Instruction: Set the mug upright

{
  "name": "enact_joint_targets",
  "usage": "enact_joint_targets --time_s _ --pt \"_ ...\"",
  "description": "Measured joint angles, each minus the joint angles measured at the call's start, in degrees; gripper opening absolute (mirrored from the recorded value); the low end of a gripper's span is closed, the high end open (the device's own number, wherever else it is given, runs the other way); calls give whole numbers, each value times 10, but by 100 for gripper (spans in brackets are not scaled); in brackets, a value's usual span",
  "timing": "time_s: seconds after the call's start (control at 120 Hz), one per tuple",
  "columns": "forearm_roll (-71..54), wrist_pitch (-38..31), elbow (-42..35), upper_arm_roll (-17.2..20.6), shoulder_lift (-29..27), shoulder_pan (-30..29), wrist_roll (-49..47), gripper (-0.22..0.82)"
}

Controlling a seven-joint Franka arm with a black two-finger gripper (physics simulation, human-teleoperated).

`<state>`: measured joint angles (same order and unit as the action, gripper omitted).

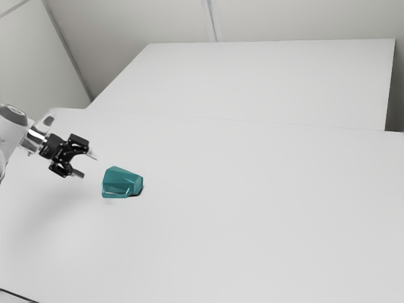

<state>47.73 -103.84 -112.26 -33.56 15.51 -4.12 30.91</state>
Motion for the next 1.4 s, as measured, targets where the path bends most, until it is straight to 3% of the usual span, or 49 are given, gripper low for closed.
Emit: enact_joint_targets --time_s 0.533,1.258,1.4 --pt "64 13 19 9 62 7 108 53" --pt "117 39 -18 13 53 20 166 52" --pt "128 45 -23 13 56 20 172 47"
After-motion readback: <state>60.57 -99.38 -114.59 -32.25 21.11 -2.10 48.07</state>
